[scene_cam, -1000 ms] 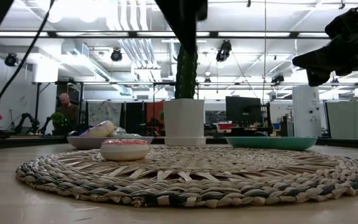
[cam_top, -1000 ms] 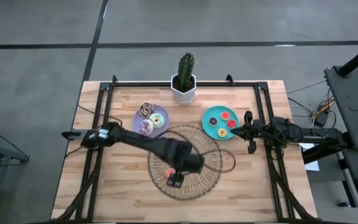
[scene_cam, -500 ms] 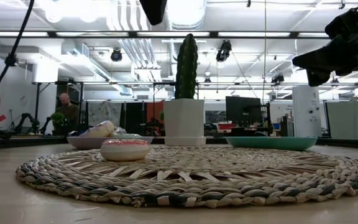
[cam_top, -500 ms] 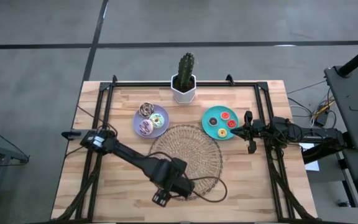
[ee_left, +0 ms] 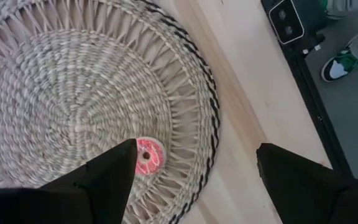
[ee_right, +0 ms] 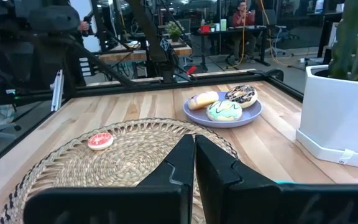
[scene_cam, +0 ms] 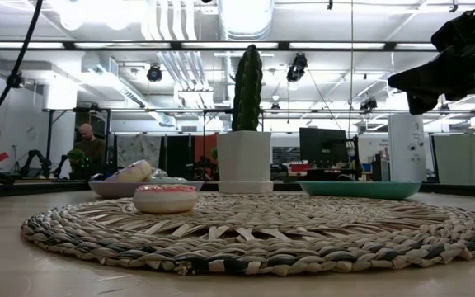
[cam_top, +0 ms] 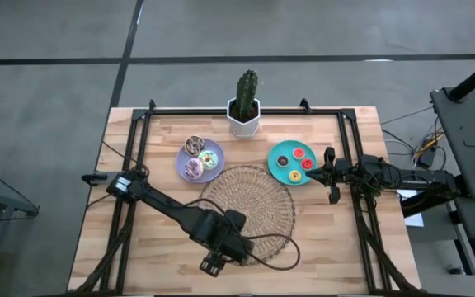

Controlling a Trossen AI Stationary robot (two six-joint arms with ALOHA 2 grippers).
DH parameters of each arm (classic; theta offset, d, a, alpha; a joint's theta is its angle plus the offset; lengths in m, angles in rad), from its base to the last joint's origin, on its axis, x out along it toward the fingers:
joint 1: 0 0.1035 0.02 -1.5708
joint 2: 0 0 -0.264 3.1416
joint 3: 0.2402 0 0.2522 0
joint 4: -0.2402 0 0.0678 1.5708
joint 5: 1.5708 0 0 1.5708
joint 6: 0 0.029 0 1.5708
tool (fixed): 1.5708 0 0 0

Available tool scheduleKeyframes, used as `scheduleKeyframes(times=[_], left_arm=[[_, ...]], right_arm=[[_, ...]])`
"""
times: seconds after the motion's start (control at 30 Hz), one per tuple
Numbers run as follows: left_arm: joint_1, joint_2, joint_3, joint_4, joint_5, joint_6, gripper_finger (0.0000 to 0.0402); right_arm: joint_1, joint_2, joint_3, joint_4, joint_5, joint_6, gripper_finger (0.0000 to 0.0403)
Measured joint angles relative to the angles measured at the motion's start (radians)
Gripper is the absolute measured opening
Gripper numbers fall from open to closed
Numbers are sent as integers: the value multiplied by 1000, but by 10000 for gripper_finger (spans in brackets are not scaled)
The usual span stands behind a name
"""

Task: Pick & Place donuts
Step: Put the small pink donut on the blue plate

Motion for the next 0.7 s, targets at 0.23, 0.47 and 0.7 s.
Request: scheduleKeyframes(times=[0.23, 0.47, 0.7], left_arm=[[9, -119, -236, 112, -7, 2, 300], [35, -226, -489, 257, -3, -45, 300], [64, -230, -616, 339, -3, -21, 300]], right_arm=[[0, 0, 0, 0, 0, 0, 9], [0, 0, 0, 0, 0, 0, 8], [0, -1, 0, 0, 0, 0, 8]])
